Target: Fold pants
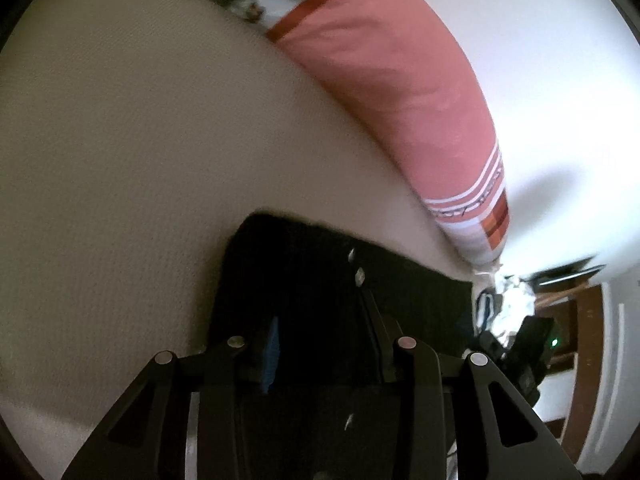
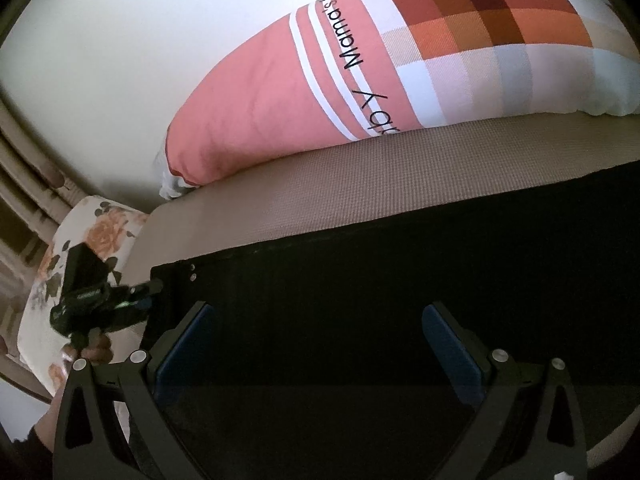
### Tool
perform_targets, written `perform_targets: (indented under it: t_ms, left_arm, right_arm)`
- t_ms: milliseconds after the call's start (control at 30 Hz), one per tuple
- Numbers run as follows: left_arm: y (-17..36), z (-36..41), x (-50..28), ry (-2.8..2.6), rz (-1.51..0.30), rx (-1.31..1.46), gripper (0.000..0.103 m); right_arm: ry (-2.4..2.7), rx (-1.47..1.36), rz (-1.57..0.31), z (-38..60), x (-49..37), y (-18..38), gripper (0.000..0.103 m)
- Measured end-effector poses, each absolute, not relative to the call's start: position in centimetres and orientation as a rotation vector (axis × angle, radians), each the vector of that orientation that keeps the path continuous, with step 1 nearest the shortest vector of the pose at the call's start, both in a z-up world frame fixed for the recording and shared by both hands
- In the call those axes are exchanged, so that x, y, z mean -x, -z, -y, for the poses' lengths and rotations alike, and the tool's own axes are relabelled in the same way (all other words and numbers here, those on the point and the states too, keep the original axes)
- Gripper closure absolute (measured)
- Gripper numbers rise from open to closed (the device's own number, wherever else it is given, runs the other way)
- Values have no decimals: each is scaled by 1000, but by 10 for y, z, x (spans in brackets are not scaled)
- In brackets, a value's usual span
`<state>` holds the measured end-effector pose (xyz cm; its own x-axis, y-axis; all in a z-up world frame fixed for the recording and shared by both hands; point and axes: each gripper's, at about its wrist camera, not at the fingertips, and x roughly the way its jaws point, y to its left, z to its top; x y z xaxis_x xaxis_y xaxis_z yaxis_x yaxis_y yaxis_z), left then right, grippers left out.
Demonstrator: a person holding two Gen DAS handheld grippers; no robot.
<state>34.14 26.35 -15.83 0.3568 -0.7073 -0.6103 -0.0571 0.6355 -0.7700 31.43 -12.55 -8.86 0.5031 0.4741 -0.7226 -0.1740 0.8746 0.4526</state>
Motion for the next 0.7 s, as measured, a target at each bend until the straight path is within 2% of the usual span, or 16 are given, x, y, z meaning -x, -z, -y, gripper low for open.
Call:
perform_targets:
  t_ms: [167, 200, 233, 267, 367, 633, 700]
  left_arm:
    - [155, -257, -359, 492, -1091, 793, 67]
    - [155, -256, -360, 476, -1094, 786, 74]
    - [155, -254, -360, 463, -1090, 762, 88]
    - [154, -250, -359, 441, -1088, 723, 94]
    - [144, -245, -349, 399, -1042, 698, 95]
    - [65, -237, -294, 547, -805, 608, 95]
    - [49, -233, -279, 573, -767, 552, 95]
  right_arm:
    - [-412, -290, -977, 129, -325, 90, 0]
    - [-414, -275, -981, 131, -328, 90, 0]
    - [-419, -251, -984, 132, -331, 91, 0]
    - [-427, -206, -989, 133, -337, 90, 0]
    - [-480, -83, -1019, 134, -349, 89, 0]
    - [-811, 390, -1093, 128, -377, 75, 0]
    - [-885, 482, -1122, 127, -386, 72, 4]
